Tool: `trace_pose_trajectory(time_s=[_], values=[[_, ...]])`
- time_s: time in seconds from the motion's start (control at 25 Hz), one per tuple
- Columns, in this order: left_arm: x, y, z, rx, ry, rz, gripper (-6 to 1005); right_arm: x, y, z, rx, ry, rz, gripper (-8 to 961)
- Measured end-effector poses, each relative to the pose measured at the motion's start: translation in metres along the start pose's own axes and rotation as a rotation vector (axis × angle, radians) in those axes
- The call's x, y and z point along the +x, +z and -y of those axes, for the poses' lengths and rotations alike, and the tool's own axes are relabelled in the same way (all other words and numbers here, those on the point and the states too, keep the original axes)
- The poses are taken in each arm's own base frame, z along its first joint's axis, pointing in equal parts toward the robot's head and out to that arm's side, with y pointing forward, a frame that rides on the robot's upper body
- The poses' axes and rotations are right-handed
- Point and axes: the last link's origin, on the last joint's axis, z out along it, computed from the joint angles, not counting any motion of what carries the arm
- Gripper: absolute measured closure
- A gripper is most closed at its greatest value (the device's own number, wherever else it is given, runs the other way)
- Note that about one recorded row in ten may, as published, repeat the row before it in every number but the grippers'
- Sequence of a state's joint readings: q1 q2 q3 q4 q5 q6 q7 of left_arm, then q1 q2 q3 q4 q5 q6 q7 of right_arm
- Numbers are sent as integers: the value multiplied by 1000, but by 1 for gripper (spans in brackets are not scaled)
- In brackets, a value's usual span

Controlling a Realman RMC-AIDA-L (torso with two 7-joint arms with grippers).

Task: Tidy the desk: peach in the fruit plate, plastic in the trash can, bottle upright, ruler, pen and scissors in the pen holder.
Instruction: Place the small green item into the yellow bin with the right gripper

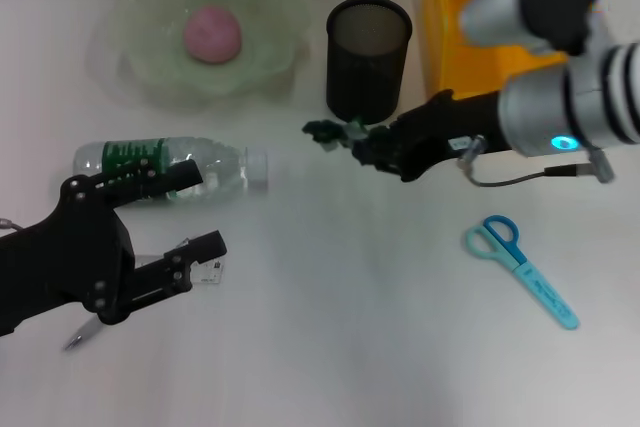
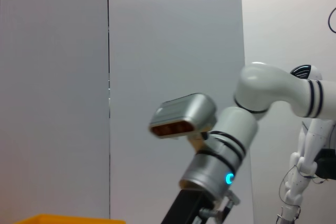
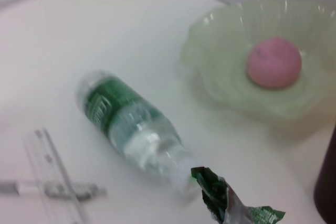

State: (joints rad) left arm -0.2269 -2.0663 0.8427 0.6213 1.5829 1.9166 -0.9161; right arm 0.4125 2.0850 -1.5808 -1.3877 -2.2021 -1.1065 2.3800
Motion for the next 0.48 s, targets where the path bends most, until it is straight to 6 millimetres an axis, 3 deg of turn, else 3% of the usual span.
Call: trace_pose_trajectory(time_s=[0.48], values=[[0,-3,0,22,4,-10,364,40,-65,23,-68,87,515,761]])
